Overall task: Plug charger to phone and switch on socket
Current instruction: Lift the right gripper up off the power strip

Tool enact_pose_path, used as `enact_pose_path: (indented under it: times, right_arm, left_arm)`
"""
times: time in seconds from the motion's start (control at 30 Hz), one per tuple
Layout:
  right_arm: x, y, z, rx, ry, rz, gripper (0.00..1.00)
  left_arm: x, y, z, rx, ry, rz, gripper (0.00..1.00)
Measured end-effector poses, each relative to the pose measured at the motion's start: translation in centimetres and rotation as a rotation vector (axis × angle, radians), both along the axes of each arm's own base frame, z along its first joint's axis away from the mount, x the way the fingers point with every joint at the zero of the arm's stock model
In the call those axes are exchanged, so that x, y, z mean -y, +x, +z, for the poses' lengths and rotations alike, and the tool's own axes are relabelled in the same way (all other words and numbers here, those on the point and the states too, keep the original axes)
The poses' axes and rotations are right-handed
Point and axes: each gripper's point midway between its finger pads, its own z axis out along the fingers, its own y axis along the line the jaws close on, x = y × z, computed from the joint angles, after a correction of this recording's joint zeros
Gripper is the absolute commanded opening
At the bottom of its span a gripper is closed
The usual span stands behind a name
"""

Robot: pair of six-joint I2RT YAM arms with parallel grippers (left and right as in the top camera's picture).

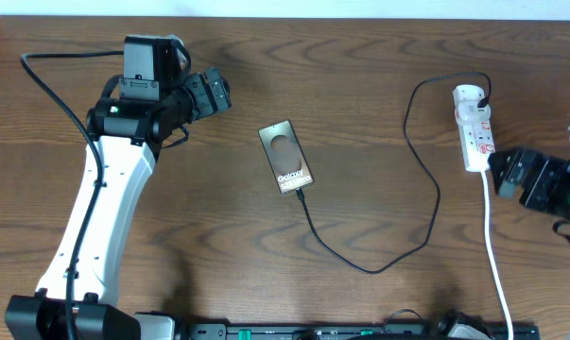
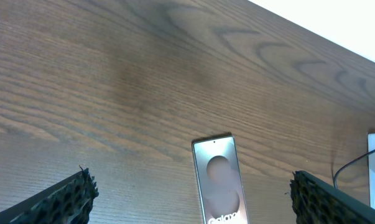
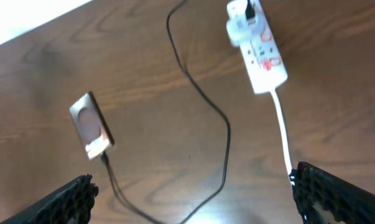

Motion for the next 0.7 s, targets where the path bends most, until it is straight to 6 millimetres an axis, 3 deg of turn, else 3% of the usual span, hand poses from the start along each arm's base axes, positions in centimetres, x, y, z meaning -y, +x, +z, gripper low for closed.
enact_pose_path:
  times: [0.23, 0.4, 0.57, 0.7]
  right_arm:
    - [0.1, -1.9, -1.0, -0.082, -0.011, -0.035, 0.99]
    - [0.3, -1.9, -1.2, -0.090, -0.021, -0.042, 0.99]
    - [1.3, -0.3, -0.9, -0.024, -0.105, -0.044, 0.99]
    - [0.7, 1.4, -0.6, 0.106, -0.204, 0.002, 0.99]
  left_arm:
    - [0.0, 0.0, 0.0, 0.000, 0.000, 0.000, 0.97]
    - [0.0, 0.0, 0.0, 0.000, 0.000, 0.000, 0.97]
    - [0.0, 0.0, 0.0, 0.000, 0.000, 0.000, 0.97]
    - [0.0, 0.0, 0.0, 0.000, 0.000, 0.000, 0.97]
